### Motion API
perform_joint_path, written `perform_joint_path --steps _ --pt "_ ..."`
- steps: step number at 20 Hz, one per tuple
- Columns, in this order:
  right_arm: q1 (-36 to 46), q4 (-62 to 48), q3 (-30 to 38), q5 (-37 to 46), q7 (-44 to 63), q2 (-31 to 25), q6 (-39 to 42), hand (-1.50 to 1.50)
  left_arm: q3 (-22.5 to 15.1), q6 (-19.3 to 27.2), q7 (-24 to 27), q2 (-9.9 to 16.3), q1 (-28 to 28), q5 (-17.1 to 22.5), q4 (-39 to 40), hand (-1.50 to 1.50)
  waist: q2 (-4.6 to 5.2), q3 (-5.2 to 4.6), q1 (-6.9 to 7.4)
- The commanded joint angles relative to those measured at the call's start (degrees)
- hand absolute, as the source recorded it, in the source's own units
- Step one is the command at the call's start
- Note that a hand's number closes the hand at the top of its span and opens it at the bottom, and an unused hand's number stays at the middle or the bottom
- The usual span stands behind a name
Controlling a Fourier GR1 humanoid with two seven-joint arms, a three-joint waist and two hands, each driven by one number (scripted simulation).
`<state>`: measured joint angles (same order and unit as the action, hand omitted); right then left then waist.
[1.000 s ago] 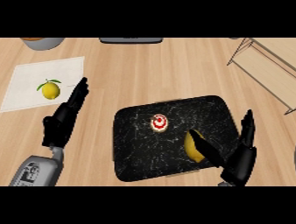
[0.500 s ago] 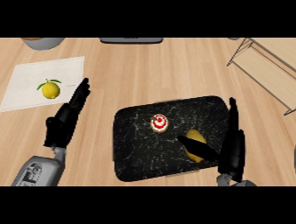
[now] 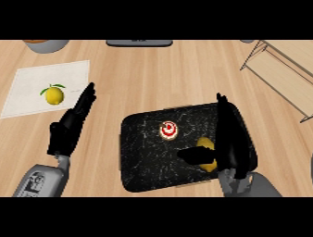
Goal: Pick the cupcake from the tray and place it in the tiered shelf
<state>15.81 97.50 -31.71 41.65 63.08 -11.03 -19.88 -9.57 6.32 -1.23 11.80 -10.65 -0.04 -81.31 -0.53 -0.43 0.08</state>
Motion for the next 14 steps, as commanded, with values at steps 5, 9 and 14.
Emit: perform_joint_path --steps 5,9,14 --pt "10.68 2.51 -0.77 7.74 22.02 10.69 16.39 -1.50 0.42 1.05 1.37 -1.21 -0.28 -1.07 1.79 0.00 0.21 0.27 -0.50" --pt "11.60 -0.06 -2.17 8.43 22.11 10.87 14.56 -1.50 0.06 0.58 -1.12 -1.63 -1.42 -0.68 -0.69 0.00 0.15 0.30 -0.02" --pt "15.39 -3.11 0.32 9.36 22.14 10.95 15.81 -1.50 -1.16 -0.48 -2.07 -1.16 0.62 -1.29 -2.72 0.00 0.12 0.34 0.56"
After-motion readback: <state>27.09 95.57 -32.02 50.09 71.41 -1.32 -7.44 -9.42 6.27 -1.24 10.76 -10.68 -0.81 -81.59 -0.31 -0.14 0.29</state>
